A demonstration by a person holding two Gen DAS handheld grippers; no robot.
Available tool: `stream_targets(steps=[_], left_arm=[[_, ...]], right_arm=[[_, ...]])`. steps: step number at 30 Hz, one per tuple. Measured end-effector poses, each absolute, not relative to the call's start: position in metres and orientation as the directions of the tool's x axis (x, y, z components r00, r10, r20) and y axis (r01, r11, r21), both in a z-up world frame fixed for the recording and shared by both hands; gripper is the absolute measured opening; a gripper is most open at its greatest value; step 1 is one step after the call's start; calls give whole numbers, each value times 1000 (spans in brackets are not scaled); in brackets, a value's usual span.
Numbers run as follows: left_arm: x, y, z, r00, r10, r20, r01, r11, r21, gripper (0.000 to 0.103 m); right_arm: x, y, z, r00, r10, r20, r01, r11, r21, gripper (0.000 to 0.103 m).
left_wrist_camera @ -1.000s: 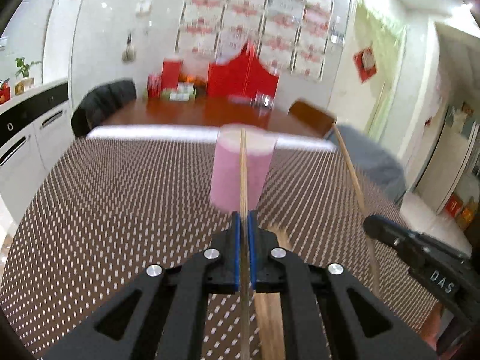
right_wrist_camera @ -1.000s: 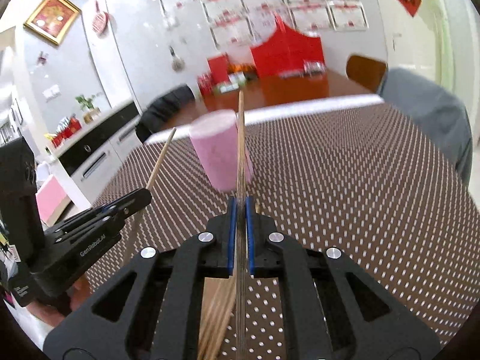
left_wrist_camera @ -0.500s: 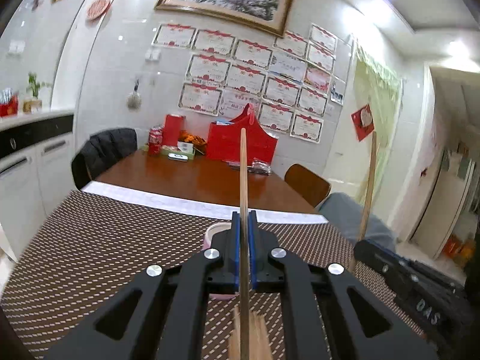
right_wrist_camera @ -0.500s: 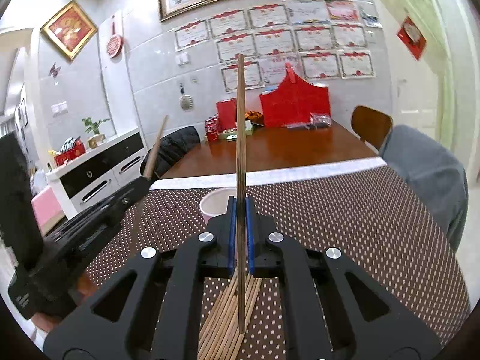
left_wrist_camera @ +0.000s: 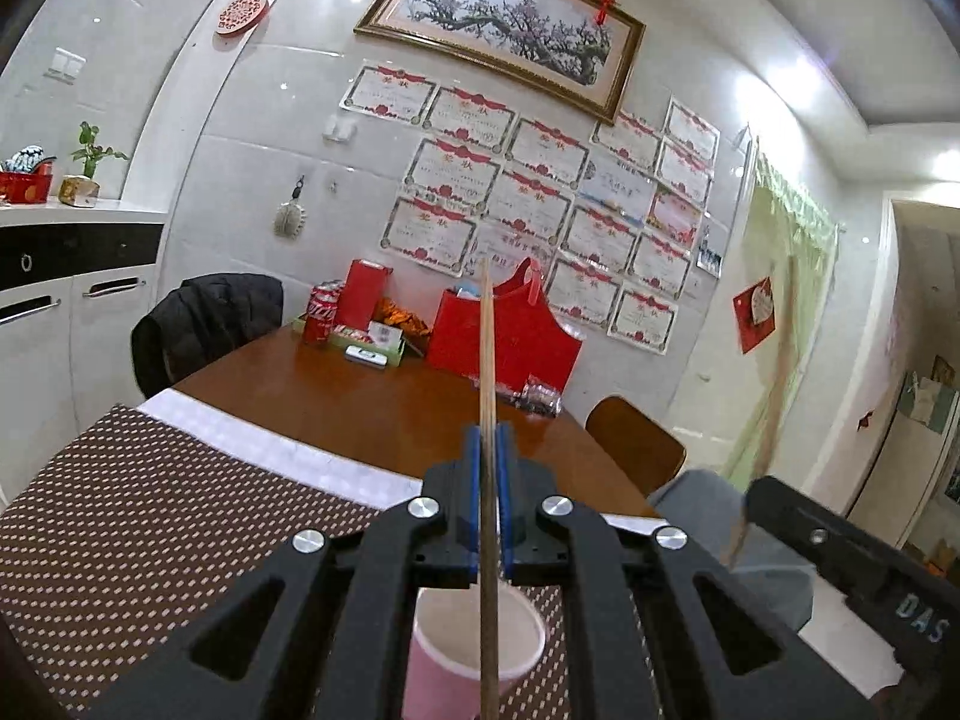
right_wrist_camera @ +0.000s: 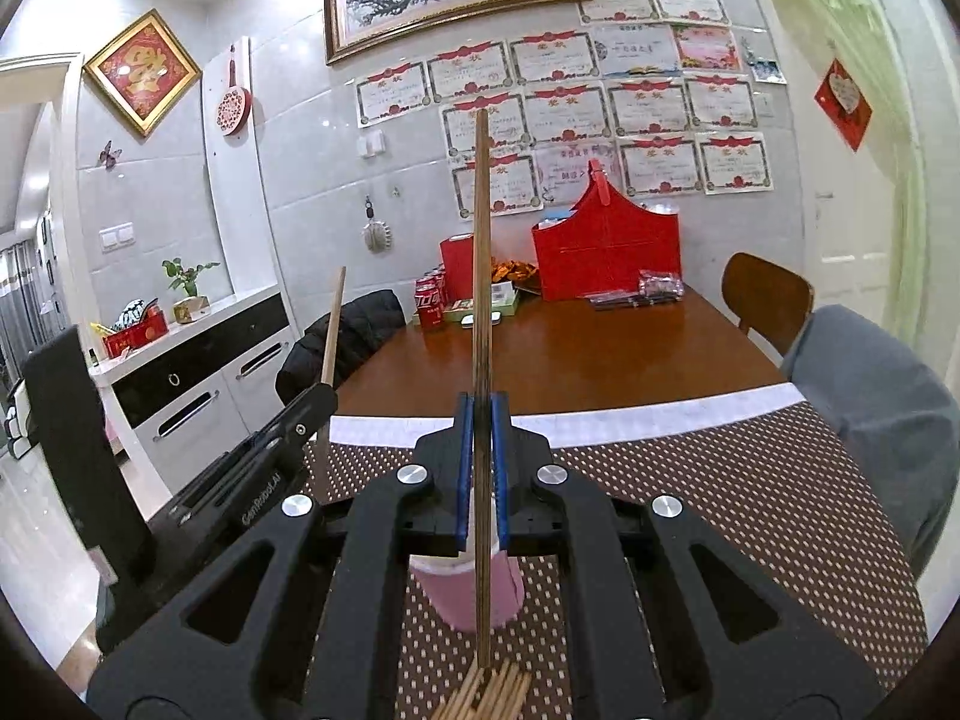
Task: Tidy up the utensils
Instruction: 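Lift both held chopsticks upright and carry them over the pink cup, then open the right tool to drop its chopstick into the cup while the left tool releases its own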
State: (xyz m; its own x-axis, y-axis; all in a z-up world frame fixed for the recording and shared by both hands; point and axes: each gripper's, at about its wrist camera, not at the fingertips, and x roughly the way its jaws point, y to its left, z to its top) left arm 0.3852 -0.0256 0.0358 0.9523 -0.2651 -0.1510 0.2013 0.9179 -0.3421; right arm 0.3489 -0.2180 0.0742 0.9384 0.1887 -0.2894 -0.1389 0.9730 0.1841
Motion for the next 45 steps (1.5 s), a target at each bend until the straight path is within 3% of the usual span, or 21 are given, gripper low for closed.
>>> stream_targets(steps=[15, 23, 34, 43, 45], left_arm=[[442, -33, 34, 990, -139, -28, 118, 920, -373, 6], [458, -36, 11, 989, -99, -106, 57, 937, -344, 6], [435, -35, -11, 965, -176, -194, 129, 964, -234, 6], [409, -29, -25, 944, -207, -256, 165, 971, -175, 8], [403, -27, -27, 945, -196, -260, 160, 975, -154, 14]], right_arm=[[427, -224, 73, 925, 254, -284, -193, 955, 225, 6], [453, -219, 51, 890, 275, -364, -210, 956, 206, 6], [446, -207, 10, 779, 317, -541, -264, 948, 176, 6], [431, -220, -4, 750, 283, -598, -196, 958, 208, 8], [426, -226, -6, 746, 279, -605, -175, 958, 226, 8]])
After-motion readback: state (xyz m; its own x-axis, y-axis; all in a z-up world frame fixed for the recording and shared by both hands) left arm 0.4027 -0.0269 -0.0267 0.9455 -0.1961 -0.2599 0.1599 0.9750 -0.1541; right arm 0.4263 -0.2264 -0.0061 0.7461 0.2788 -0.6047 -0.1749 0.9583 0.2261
